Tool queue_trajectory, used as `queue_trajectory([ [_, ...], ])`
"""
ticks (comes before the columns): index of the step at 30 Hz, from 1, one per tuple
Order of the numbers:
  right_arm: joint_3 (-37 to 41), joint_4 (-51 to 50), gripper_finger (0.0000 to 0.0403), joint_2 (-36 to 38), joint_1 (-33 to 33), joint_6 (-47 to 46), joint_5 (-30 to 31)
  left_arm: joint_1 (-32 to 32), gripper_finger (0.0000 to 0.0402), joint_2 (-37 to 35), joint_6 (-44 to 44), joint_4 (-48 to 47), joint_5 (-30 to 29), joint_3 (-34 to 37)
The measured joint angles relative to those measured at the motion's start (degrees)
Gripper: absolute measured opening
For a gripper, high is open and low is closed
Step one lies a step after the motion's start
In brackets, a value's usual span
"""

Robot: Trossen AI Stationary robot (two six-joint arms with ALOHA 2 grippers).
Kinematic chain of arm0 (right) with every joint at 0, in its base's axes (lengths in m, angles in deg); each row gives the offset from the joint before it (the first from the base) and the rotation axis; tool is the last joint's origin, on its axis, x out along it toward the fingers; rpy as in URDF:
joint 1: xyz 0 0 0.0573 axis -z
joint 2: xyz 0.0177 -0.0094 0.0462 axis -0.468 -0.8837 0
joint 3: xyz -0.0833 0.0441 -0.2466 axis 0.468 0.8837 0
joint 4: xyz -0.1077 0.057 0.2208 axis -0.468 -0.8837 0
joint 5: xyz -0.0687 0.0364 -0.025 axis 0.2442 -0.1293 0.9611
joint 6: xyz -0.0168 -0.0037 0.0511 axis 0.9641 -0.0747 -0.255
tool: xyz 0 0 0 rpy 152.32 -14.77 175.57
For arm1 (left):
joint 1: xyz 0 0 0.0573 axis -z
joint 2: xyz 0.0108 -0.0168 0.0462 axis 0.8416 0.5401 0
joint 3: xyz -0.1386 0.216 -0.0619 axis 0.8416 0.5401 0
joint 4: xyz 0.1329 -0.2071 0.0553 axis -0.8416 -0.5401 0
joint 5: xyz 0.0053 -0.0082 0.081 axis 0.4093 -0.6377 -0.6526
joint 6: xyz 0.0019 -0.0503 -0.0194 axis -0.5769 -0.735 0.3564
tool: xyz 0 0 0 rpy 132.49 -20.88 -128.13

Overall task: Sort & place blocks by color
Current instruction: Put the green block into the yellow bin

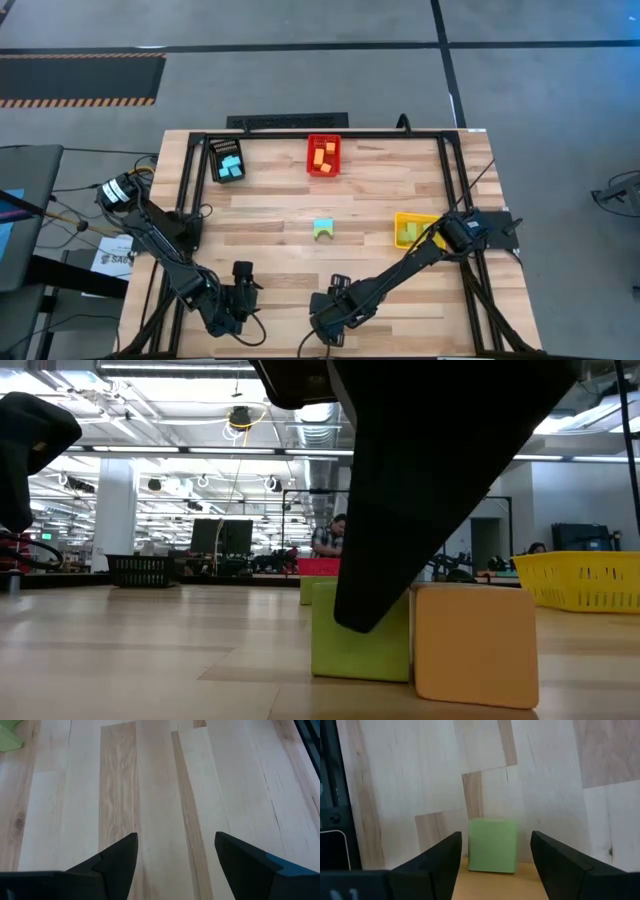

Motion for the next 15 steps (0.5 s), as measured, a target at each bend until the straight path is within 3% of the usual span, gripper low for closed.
queue_trajectory([
  [4,0.0,0.03,0.0217,0.0,0.0,0.02,-0.13,0.0,0.0254,0.0,0.24,0.02,-0.02,0.0],
  [9,-0.02,1.72,0.0113,0.19,0.02,0.97,-0.19,0.0,0.0254,0.0,0.24,0.02,-0.02,0.0],
  [15,0.09,3.8,0.0106,4.52,-0.35,6.38,5.29,0.0,0.0254,0.0,0.22,-0.35,0.01,0.01],
])
